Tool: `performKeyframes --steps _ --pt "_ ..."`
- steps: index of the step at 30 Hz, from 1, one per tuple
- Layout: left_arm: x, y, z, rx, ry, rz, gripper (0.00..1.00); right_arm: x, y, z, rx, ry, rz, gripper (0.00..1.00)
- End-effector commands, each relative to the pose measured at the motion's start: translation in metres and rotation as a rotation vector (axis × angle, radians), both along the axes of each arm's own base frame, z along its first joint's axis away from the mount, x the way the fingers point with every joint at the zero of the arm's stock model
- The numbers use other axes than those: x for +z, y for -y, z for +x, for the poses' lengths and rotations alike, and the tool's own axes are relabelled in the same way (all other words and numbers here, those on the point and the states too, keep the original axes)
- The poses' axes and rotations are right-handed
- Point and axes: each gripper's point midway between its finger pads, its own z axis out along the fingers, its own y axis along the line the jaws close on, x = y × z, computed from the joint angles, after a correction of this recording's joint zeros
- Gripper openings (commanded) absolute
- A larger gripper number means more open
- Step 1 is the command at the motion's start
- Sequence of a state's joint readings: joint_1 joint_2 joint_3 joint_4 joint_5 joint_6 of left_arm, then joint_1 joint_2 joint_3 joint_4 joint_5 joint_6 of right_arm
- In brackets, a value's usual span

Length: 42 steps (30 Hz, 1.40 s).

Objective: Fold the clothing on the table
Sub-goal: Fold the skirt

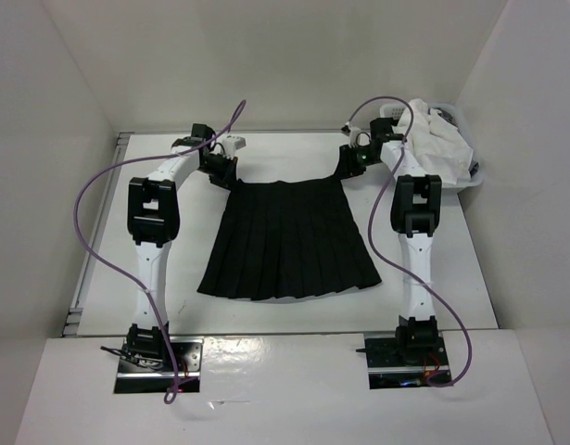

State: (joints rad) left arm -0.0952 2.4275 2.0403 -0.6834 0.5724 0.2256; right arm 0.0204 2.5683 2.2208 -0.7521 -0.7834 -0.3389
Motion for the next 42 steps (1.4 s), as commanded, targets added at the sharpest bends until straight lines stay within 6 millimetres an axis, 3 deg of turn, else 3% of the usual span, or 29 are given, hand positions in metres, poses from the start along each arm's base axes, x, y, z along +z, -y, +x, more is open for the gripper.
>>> performKeyframes --steps 1,5,7,11,18,19,21,22,24,25,26,27,30,31,32,33,34,35,36,37,38,39,40,41,42 --pt "-0.003 0.000 0.007 -0.022 0.025 0.013 0.00 -0.002 -0.009 -0.001 0.027 -0.007 -0.015 0.31" --pt "0.001 0.000 0.010 -0.022 0.035 0.012 0.00 0.001 -0.012 0.001 0.036 0.008 -0.029 0.14" --pt "0.003 -0.001 0.013 -0.018 0.045 0.019 0.00 0.010 -0.006 0.005 0.017 0.033 -0.066 0.00" --pt "0.027 -0.006 0.029 -0.005 0.114 0.014 0.00 0.045 0.001 0.019 -0.031 0.108 -0.071 0.00" --pt "0.076 -0.041 0.064 0.074 0.246 0.059 0.00 0.125 0.023 0.041 -0.135 0.257 -0.081 0.00" --pt "0.081 -0.042 0.068 0.080 0.262 0.067 0.00 0.128 0.025 0.043 -0.141 0.266 -0.088 0.00" --pt "0.090 -0.044 0.069 0.085 0.273 0.074 0.00 0.155 0.028 0.046 -0.169 0.314 -0.093 0.00" --pt "0.107 -0.043 0.074 0.087 0.314 0.071 0.00 0.160 0.035 0.047 -0.186 0.324 -0.101 0.00" --pt "0.115 -0.043 0.075 0.088 0.328 0.070 0.00 0.183 0.035 0.047 -0.188 0.371 -0.097 0.00" --pt "0.122 -0.049 0.076 0.097 0.340 0.071 0.00 0.183 0.035 0.047 -0.188 0.371 -0.097 0.00" --pt "0.124 -0.045 0.074 0.091 0.333 0.046 0.00 0.201 0.035 0.045 -0.190 0.406 -0.094 0.00" --pt "0.137 -0.049 0.073 0.096 0.355 0.038 0.00 0.205 0.035 0.042 -0.183 0.411 -0.100 0.00" --pt "0.145 -0.047 0.058 0.071 0.342 0.007 0.00 0.216 0.031 0.023 -0.117 0.418 -0.104 0.00" --pt "0.146 -0.052 0.055 0.075 0.341 -0.001 0.00 0.207 0.032 0.013 -0.101 0.382 -0.116 0.00" --pt "0.160 -0.051 0.047 0.053 0.369 0.001 0.00 0.216 0.031 0.004 -0.065 0.407 -0.126 0.00" --pt "0.145 -0.050 0.036 0.037 0.333 -0.002 0.00 0.216 0.032 -0.003 -0.051 0.402 -0.136 0.00" --pt "0.145 -0.050 0.031 0.030 0.340 0.002 0.00 0.202 0.033 -0.013 -0.034 0.363 -0.146 0.00" --pt "0.161 -0.054 0.021 0.012 0.376 0.010 0.00 0.212 0.034 -0.025 -0.006 0.391 -0.166 0.00" --pt "0.147 -0.055 0.009 0.001 0.343 0.016 0.00 0.212 0.035 -0.032 0.009 0.396 -0.176 0.00" --pt "0.161 -0.060 0.000 -0.002 0.371 0.025 0.00 0.195 0.035 -0.046 0.029 0.345 -0.184 0.00" --pt "0.164 -0.056 -0.008 -0.042 0.387 0.014 0.00 0.207 0.038 -0.055 0.033 0.375 -0.208 0.00" --pt "0.164 -0.055 -0.018 -0.062 0.382 0.011 0.00 0.204 0.041 -0.064 0.053 0.377 -0.232 0.00" --pt "0.164 -0.059 -0.034 -0.065 0.370 0.018 0.00 0.189 0.042 -0.078 0.073 0.331 -0.238 0.00" --pt "0.166 -0.058 -0.043 -0.082 0.376 0.015 0.00 0.194 0.047 -0.085 0.070 0.349 -0.272 0.00" --pt "0.165 -0.059 -0.050 -0.105 0.388 0.028 0.00 0.182 0.049 -0.097 0.090 0.317 -0.290 0.00"
